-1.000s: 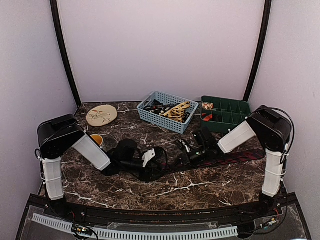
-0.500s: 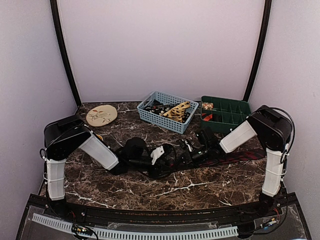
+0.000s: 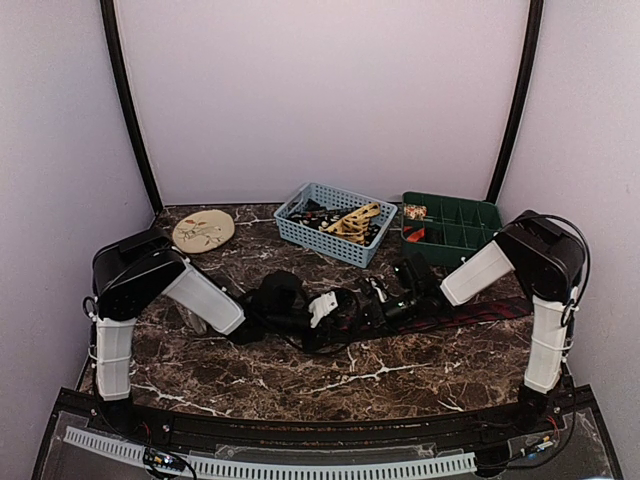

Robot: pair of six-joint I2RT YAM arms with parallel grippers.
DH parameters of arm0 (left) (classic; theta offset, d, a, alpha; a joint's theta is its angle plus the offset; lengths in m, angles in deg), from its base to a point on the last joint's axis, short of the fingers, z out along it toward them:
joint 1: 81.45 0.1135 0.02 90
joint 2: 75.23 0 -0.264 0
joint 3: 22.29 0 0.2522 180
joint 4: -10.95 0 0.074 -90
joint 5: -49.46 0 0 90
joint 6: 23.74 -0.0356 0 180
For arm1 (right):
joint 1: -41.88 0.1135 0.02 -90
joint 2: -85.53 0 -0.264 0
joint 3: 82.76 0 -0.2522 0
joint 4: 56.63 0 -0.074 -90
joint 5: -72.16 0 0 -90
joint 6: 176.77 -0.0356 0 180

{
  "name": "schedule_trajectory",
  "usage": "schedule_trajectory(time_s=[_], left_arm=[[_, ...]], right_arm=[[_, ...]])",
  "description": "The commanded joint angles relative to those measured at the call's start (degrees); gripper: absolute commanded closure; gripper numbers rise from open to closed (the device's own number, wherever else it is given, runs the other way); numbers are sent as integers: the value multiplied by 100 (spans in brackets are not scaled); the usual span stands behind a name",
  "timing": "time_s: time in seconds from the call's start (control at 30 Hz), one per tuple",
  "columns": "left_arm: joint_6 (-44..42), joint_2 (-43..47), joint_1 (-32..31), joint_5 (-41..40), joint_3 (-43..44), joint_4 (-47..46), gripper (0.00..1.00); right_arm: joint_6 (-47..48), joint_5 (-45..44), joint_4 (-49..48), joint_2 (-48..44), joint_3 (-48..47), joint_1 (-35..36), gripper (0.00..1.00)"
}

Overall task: Roll the ties
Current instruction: Roll the tie at the center of the board.

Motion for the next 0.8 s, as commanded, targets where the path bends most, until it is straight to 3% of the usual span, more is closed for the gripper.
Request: schedule_trajectory(time_s=[0.0, 0.23, 0.4, 0.67, 0.77], left_arm=[[-382, -63, -136, -805, 90, 1768, 76], [-286, 4, -251, -1266, 182, 2883, 78], [-236, -20, -318, -1425, 287, 3200, 77], [-255, -56, -347, -1463, 365, 3313, 77], [-263, -57, -347, -1449, 382, 3325, 76]], right_arm=[[-74, -360, 345, -68, 206, -36, 86], [-365, -332, 493, -909, 358, -333, 63], [-719, -148, 272, -1074, 323, -220, 58], [-714, -193, 352, -757, 34, 6, 67], [-664, -246, 396, -671, 49, 37, 84]])
